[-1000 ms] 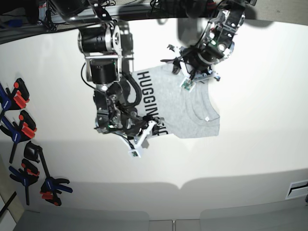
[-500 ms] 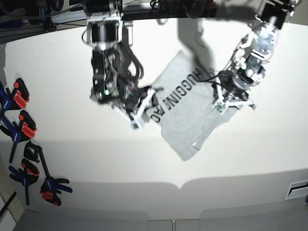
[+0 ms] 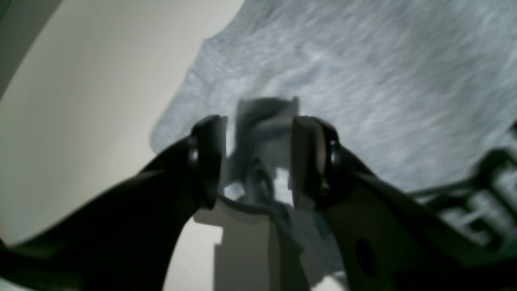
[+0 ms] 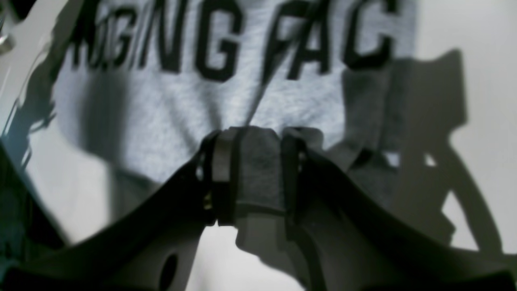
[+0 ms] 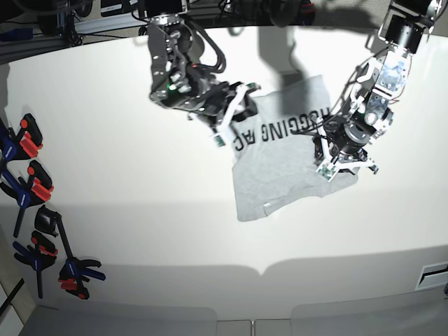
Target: Fold the T-shirt properly
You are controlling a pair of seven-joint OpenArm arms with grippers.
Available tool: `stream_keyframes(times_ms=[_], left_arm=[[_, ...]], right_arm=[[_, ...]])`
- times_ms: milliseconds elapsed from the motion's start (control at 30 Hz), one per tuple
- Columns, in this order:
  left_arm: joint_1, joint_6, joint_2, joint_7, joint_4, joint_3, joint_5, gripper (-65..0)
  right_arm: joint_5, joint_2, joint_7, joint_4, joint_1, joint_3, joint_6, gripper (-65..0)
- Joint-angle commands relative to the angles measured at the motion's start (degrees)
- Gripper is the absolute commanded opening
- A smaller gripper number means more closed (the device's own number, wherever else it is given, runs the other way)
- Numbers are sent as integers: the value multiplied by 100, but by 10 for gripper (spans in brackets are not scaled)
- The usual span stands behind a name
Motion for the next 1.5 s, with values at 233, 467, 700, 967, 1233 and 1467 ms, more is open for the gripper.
stream_keyframes(times_ms=[233,467,700,967,1233,1467], left_arm=[[-122,31,-50,-87,90,-33,28,-394],[-39,26,-50,-2,79,-33,4,-394],[529,9,-48,-144,72,-33,-2,-394],[804,9,-55,-267,72,-33,33,-394],[813,9,-52,-306,72,-33,31,-394],[813,9,-52,-304,72,-33,31,-394]], right_arm=[[-181,-17,-216,26,-33,-267,-46,-477],[-514,131,-190,26,-146,-262,-238,-477],[-452,129,-70,26,-444,-258,-236,-477],[-732,192,-81,26,-693,-254,-236,-477],[-710,741,-42,26,-901,-229,-396,-477],[-688,828,-44,382,-905,-221,-411,-477]])
